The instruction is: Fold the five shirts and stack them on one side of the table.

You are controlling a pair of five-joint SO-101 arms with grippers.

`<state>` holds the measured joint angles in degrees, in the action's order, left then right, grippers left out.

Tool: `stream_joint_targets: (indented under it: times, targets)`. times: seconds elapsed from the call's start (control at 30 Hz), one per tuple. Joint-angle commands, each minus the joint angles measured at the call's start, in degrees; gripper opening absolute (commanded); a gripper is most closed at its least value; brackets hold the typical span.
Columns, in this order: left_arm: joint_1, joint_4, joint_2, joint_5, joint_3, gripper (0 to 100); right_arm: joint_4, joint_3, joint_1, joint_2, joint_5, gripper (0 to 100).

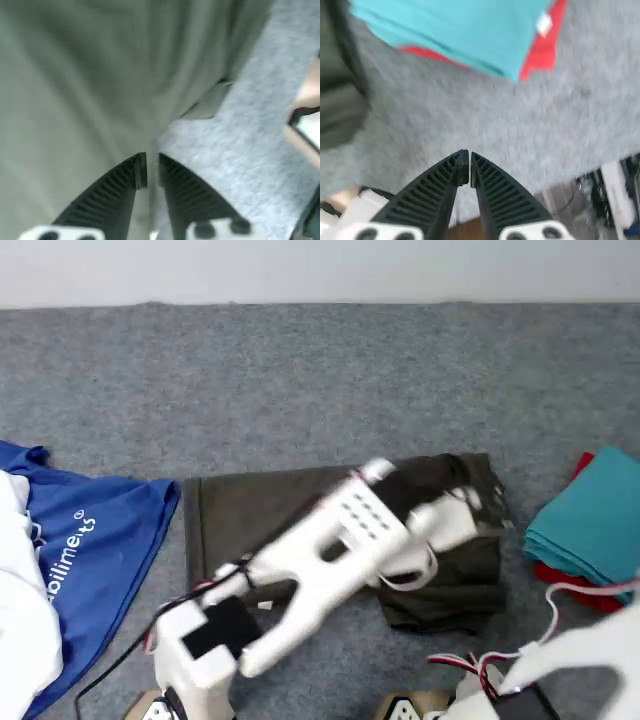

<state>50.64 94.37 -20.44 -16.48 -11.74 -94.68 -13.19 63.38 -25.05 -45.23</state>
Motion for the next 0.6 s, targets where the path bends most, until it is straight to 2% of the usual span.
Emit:
stream_joint_targets:
  times: [0.0,0.17,0.3,0.57]
  targets:
    - [5.1,-0.88,-1.32,1.23,-5.05,9,3.3,-5.63,6.64,-4.53,-4.84,0.9]
    - [8.09,-1.14,-5.54,1.23,-9.54,10,5.67,-10.64,11.21,-8.48,-8.44,0.9]
    - [9.41,-0.88,-8.44,1.41,-12.44,15,5.76,-12.66,11.65,-10.77,-9.58,0.9]
    - [10.02,-1.67,-15.74,1.41,-16.57,17,5.67,-14.77,11.47,-13.76,-9.49,0.9]
